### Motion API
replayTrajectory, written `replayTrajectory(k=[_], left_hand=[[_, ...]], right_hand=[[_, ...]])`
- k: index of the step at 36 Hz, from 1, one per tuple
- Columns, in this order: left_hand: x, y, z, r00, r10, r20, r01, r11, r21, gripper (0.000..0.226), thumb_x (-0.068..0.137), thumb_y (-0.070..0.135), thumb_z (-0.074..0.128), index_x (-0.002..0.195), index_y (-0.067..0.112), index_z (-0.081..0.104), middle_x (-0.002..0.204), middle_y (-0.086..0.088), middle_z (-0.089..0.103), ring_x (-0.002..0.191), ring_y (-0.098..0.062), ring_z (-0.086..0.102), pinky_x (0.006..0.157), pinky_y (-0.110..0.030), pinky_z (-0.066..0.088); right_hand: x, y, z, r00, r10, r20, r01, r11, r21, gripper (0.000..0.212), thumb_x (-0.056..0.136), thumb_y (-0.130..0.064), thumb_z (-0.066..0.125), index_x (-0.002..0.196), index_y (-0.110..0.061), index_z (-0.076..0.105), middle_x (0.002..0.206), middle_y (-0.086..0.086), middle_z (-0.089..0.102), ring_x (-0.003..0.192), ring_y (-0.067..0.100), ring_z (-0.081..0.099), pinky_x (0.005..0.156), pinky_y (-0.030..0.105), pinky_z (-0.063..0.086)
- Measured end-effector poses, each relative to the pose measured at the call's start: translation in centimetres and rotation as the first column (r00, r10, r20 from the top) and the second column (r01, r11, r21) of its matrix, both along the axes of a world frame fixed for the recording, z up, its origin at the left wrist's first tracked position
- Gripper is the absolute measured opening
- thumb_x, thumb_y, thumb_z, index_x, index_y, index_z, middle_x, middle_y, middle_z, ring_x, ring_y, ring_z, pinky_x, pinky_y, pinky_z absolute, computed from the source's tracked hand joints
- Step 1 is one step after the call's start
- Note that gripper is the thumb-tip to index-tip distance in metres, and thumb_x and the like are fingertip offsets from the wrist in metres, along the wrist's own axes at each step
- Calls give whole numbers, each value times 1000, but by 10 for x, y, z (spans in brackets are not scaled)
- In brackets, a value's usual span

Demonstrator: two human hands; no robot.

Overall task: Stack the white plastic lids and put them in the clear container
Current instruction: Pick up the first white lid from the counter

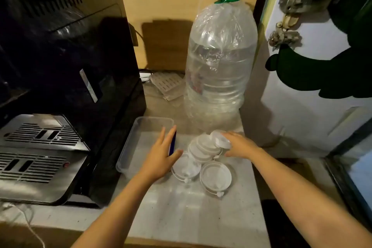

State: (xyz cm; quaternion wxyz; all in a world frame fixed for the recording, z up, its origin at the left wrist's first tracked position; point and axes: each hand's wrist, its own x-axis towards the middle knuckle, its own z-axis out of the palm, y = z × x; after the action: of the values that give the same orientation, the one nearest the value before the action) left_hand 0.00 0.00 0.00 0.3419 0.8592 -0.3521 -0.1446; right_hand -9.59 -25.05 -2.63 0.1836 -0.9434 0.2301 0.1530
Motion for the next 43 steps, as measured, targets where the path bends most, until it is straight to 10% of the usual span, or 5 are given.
replayTrajectory(k=[15,34,43], left_hand=[[1,2,2,961,51,-273,-70,996,-58,49,89,25,54,134,21,37,144,-6,39,125,-23,43,92,-30,39],[23,-22,18,880,-67,-470,-22,983,-182,72,78,30,68,138,26,29,146,-9,34,128,-23,40,94,-30,37],[25,-55,45,728,-404,-553,360,913,-192,107,58,34,78,142,38,13,154,-4,19,139,-14,23,109,-32,28]], right_hand=[[15,5,-32,1000,24,-14,-27,910,-415,28,88,-7,44,114,-7,53,115,14,63,101,32,60,72,32,44],[-4,9,77,967,225,121,-181,938,-296,40,91,-19,46,131,-11,47,136,11,50,123,26,46,98,39,42],[-3,56,144,869,492,48,-486,868,-95,31,86,-20,54,116,-19,61,112,2,66,101,19,58,88,39,47]])
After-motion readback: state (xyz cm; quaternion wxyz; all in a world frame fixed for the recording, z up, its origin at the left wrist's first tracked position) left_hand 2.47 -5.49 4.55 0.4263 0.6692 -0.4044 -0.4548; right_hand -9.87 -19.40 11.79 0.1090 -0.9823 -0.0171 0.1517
